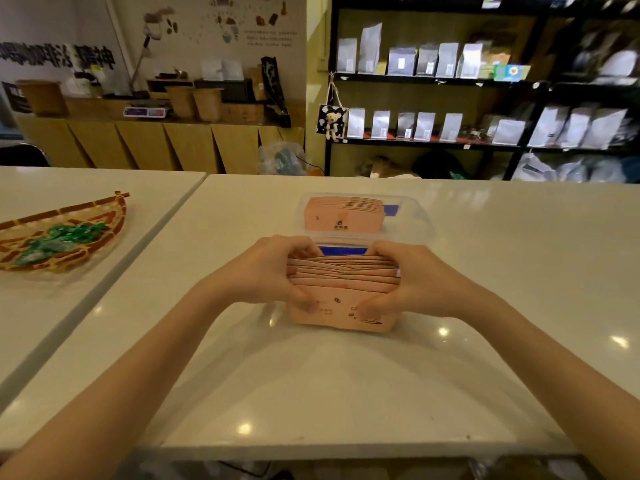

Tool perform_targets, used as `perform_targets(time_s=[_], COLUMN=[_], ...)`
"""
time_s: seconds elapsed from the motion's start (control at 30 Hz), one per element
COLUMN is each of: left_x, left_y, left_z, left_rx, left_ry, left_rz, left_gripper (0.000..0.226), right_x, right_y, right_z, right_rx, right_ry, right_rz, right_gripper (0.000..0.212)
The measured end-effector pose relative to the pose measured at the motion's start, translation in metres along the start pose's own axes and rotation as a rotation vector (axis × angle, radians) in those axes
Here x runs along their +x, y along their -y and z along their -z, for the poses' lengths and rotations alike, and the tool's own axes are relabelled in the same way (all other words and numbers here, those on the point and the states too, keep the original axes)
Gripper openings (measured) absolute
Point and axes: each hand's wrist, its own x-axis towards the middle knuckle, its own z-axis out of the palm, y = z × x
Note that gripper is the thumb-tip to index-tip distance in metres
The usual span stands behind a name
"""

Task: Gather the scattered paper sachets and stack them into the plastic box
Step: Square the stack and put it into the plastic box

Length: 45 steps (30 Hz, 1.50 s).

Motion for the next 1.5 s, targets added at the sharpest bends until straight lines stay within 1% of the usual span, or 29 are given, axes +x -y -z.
perform_targets(time_s=[0.17, 0.4, 0.53, 0.6, 0.67, 0.73, 0.87, 0.93, 1.0, 1.07, 1.1, 1.17, 1.23, 1.33, 1.43, 1.5], left_x=[0.001, -0.007, -0.013, -0.017, -0.021, -0.023, -0.020, -0.019, -0.019, -0.018, -0.018, -0.017, -0.016, -0.015, -0.016, -0.018], left_y=[0.007, 0.027, 0.032, 0.035, 0.033, 0.032, 0.030, 0.031, 0.031, 0.033, 0.033, 0.033, 0.031, 0.029, 0.031, 0.031], left_z=[-0.006, -0.007, -0.016, -0.021, -0.029, -0.037, -0.045, -0.044, -0.044, -0.045, -0.045, -0.045, -0.047, -0.050, -0.048, -0.044], left_rx=[-0.043, -0.120, -0.224, -0.315, -0.422, -0.456, -0.368, -0.350, -0.323, -0.244, -0.206, -0.199, -0.216, -0.173, -0.180, -0.186], left_ry=[0.051, 0.029, 0.021, -0.008, -0.037, -0.061, -0.134, -0.189, -0.211, -0.184, -0.170, -0.159, -0.158, -0.153, -0.130, -0.136], left_rz=[0.007, 0.052, 0.063, 0.053, 0.010, -0.030, -0.015, -0.007, 0.004, 0.019, 0.040, 0.078, 0.063, 0.041, 0.079, 0.092], left_gripper=[0.055, 0.054, 0.047, 0.045, 0.045, 0.044, 0.042, 0.041, 0.040, 0.043, 0.049, 0.063, 0.069, 0.059, 0.067, 0.071], right_x=[-0.002, -0.009, -0.016, -0.019, -0.025, -0.025, -0.020, -0.017, -0.016, -0.014, -0.013, -0.011, -0.011, -0.010, -0.011, -0.012], right_y=[-0.012, -0.025, -0.040, -0.044, -0.042, -0.036, -0.029, -0.027, -0.027, -0.030, -0.033, -0.038, -0.039, -0.037, -0.035, -0.035], right_z=[-0.004, -0.002, -0.003, -0.006, -0.011, -0.021, -0.034, -0.034, -0.032, -0.030, -0.031, -0.033, -0.037, -0.040, -0.038, -0.035], right_rx=[-0.026, 0.133, 0.208, 0.233, 0.300, 0.326, 0.371, 0.366, 0.328, 0.272, 0.277, 0.246, 0.172, 0.129, 0.126, 0.129], right_ry=[0.017, 0.028, 0.025, 0.017, -0.013, -0.048, -0.154, -0.168, -0.155, -0.139, -0.123, -0.104, -0.115, -0.169, -0.148, -0.118], right_rz=[-0.054, -0.051, -0.057, -0.062, -0.016, 0.072, 0.146, 0.139, 0.149, 0.140, 0.120, 0.068, 0.012, -0.037, -0.032, -0.011], right_gripper=[0.062, 0.056, 0.054, 0.054, 0.050, 0.051, 0.045, 0.045, 0.046, 0.051, 0.055, 0.067, 0.076, 0.072, 0.060, 0.059])
